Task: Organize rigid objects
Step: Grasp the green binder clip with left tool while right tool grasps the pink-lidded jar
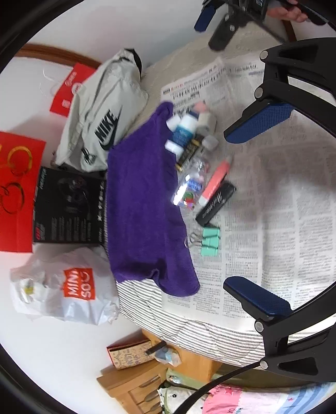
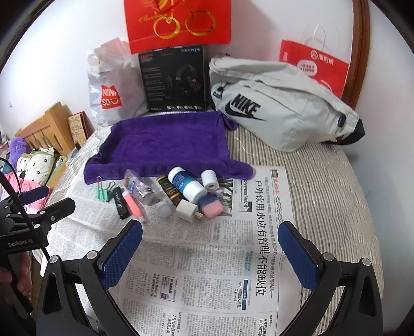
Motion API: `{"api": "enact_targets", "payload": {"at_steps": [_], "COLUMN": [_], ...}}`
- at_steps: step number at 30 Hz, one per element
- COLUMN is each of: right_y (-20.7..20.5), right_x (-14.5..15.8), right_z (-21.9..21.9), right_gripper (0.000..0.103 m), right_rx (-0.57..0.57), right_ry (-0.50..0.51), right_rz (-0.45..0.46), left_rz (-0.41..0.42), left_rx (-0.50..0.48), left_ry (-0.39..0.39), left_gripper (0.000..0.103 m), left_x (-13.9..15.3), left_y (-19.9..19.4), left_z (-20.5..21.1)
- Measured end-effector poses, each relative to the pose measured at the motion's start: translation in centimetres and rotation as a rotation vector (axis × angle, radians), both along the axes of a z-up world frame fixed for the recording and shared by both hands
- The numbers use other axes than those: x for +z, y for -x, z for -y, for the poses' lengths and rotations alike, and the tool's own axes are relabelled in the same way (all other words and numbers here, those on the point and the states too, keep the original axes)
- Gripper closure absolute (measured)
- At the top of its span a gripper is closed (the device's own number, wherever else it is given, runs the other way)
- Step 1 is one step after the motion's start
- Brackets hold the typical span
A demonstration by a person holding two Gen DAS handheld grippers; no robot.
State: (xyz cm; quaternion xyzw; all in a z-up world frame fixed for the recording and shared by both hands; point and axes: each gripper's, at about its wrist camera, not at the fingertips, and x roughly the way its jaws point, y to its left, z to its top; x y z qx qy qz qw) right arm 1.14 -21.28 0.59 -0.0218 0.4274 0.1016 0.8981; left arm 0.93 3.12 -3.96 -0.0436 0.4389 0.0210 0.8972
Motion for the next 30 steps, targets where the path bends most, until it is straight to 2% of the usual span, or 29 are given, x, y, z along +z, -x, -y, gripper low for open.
{"api": "enact_targets", "payload": {"at_steps": [8, 11, 17, 20, 22, 26, 30], "right_y": [-2.1, -2.9, -4.5, -5.1, -5.4, -6.1, -6.8], "right_x": [-2.8, -3.8, -6.1, -7.0, -7.5, -8.3, -8.8], "right_z": [0.7, 0.9, 1.2, 1.5, 1.8, 2.4, 2.6], "right_gripper": [0.0, 0.0, 0.0, 0.0, 0.0, 0.0, 0.0], "right_rx": [-0.018, -0.023, -0.03, -0.037, -0.046, -0.059, -0.065], "right_ry": [-0.003, -0.002, 0.023, 0.046, 0.063, 0.072, 0.081], "right_rz": [-0.063, -0.091, -0.137, -0.162, -0.175, -0.203, -0.218], "left_rz": [-0.066, -0.079, -0.121, -0.132, -0.137, -0.109, -0.086], "left_rx": [0.071, 0.07, 0.052, 0.042, 0.034, 0.012, -0.016], "left_ry": [-0.032, -0.019, -0.041, -0.025, -0.02, -0.024, -0.032], "left_gripper": [0.0, 0.0, 0.002, 0.005, 0.015, 0.018, 0.029], "left_x": [-4.0, -5.3, -8.0, -9.1, -9.5, -9.4, -9.2], "left_y": [-2.7, -3.9, -6.4, -7.2, -7.4, -7.6, -7.8], "left_z": [-3.1, -3.9, -4.7, -5.2, -5.3, -5.3, -5.2]}}
